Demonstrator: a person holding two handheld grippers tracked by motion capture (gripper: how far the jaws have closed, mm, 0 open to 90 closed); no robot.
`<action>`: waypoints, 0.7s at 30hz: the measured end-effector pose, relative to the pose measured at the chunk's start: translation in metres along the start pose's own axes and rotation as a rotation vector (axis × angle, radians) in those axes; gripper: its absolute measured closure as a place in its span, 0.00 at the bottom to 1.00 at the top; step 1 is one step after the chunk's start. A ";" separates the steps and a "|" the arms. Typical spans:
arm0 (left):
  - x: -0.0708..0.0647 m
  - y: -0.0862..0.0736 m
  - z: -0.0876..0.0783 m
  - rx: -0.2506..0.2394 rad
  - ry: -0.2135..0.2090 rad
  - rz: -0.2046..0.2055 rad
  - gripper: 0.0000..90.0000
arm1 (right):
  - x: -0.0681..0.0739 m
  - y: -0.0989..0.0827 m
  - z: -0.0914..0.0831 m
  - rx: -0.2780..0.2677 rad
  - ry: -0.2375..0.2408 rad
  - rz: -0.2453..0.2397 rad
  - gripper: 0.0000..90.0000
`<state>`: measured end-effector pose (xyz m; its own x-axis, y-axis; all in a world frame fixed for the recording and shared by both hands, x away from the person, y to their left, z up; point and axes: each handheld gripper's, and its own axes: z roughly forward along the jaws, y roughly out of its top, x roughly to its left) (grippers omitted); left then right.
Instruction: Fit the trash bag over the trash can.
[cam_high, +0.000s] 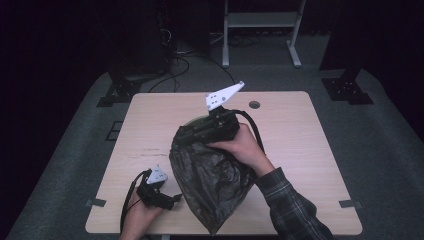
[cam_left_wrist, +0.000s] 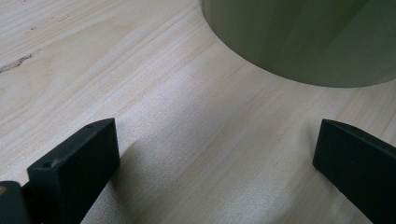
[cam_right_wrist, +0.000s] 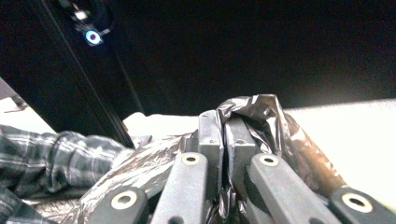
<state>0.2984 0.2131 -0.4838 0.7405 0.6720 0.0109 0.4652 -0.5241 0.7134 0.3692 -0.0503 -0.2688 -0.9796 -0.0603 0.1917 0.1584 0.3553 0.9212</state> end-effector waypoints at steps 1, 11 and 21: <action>0.000 0.000 0.000 -0.001 0.001 0.000 0.00 | 0.000 -0.002 -0.004 0.010 -0.020 0.008 0.96; 0.000 0.000 0.000 0.001 0.001 0.002 0.00 | -0.003 -0.029 -0.044 0.083 -0.179 0.024 0.87; 0.000 0.000 0.000 0.001 0.001 0.002 0.00 | 0.002 -0.055 -0.079 0.051 -0.307 0.055 0.54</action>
<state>0.2985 0.2133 -0.4837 0.7410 0.6714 0.0127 0.4643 -0.5259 0.7126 0.3680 -0.1435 -0.2926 -0.9626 0.2416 0.1222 0.2130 0.3971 0.8927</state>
